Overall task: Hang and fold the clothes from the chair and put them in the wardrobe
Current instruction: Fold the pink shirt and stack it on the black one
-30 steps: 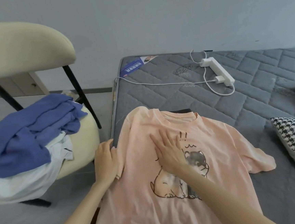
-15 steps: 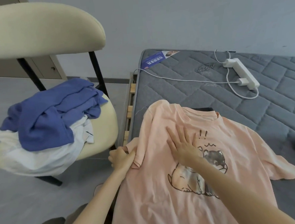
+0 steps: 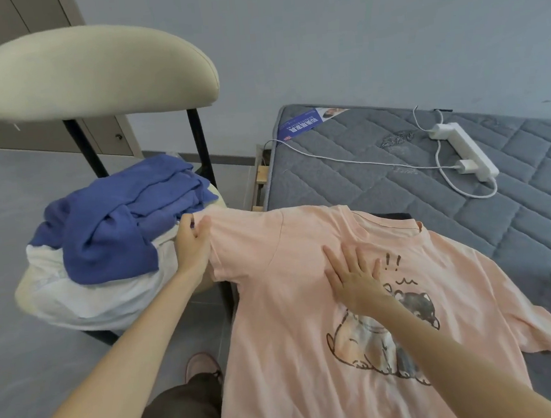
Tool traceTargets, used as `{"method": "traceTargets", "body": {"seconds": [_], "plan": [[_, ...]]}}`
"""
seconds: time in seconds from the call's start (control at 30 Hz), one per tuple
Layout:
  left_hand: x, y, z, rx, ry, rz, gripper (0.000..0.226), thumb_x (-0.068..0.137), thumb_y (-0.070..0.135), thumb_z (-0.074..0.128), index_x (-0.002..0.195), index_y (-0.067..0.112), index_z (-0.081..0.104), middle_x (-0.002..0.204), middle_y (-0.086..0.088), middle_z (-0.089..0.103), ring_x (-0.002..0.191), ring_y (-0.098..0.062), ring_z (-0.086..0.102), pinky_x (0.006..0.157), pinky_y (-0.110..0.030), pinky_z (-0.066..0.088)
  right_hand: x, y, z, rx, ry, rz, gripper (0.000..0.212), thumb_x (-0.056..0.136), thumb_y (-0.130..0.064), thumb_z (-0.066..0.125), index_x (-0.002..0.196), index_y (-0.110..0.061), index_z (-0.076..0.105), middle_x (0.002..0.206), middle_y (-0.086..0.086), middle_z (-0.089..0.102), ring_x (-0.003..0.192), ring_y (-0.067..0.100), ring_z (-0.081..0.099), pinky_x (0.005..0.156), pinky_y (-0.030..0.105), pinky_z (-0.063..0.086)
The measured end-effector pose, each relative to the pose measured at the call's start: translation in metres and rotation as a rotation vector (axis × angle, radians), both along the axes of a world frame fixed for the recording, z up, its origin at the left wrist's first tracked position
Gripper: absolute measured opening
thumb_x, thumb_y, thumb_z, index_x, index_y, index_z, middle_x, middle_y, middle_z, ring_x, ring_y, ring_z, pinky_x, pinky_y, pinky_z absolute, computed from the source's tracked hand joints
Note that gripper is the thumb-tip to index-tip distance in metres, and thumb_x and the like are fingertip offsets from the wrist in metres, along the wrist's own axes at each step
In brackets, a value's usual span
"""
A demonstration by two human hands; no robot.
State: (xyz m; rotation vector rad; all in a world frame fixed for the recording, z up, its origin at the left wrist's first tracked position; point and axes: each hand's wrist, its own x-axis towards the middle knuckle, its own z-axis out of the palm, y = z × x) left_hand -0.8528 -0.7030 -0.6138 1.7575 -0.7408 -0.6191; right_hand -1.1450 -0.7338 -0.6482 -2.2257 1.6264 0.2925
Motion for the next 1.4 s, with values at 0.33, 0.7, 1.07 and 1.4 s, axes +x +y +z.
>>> {"method": "traceTargets", "body": {"seconds": [0.33,0.7,1.07,1.4], "plan": [[0.0,-0.003,-0.001,-0.02,0.155,0.113,0.039,0.095,0.011,0.053,0.133,0.015,0.047,0.131,-0.003,0.053,0.113,-0.021,0.052,0.089,-0.033,0.046,0.037,-0.026,0.029,-0.088,-0.025,0.128,0.063,0.096,-0.023,0.038,0.151,-0.04,0.012,0.162,-0.003,-0.002,0.148,0.028,-0.002,0.115,0.061,0.008],[-0.06,0.01,0.019,-0.185,-0.016,-0.295,0.032,0.096,0.008,0.052,0.126,0.021,0.054,0.115,0.021,0.055,0.103,0.007,0.054,0.081,-0.002,0.039,0.018,-0.067,0.053,-0.049,-0.613,-0.259,0.03,0.095,-0.013,0.047,0.111,-0.021,0.07,0.122,-0.005,0.064,0.115,0.015,0.056,0.1,0.03,0.042],[-0.09,0.057,-0.02,-0.016,-0.021,-0.532,0.037,0.083,0.015,0.064,0.115,0.034,0.059,0.113,0.019,0.062,0.087,-0.001,0.059,0.079,-0.02,0.045,0.002,-0.054,0.051,0.07,-0.721,-0.456,0.024,0.097,-0.029,0.047,0.108,-0.017,0.065,0.107,0.002,0.069,0.086,0.017,0.058,0.081,0.033,0.046],[-0.085,0.078,-0.075,0.196,-0.361,-0.511,0.054,0.078,0.018,0.064,0.13,0.024,0.049,0.124,0.003,0.048,0.115,-0.016,0.048,0.089,-0.033,0.043,0.092,-0.057,0.047,0.095,-0.327,-0.107,0.051,0.096,-0.044,0.049,0.138,-0.015,0.046,0.134,0.004,0.055,0.122,0.027,0.05,0.103,0.041,0.039]]}}
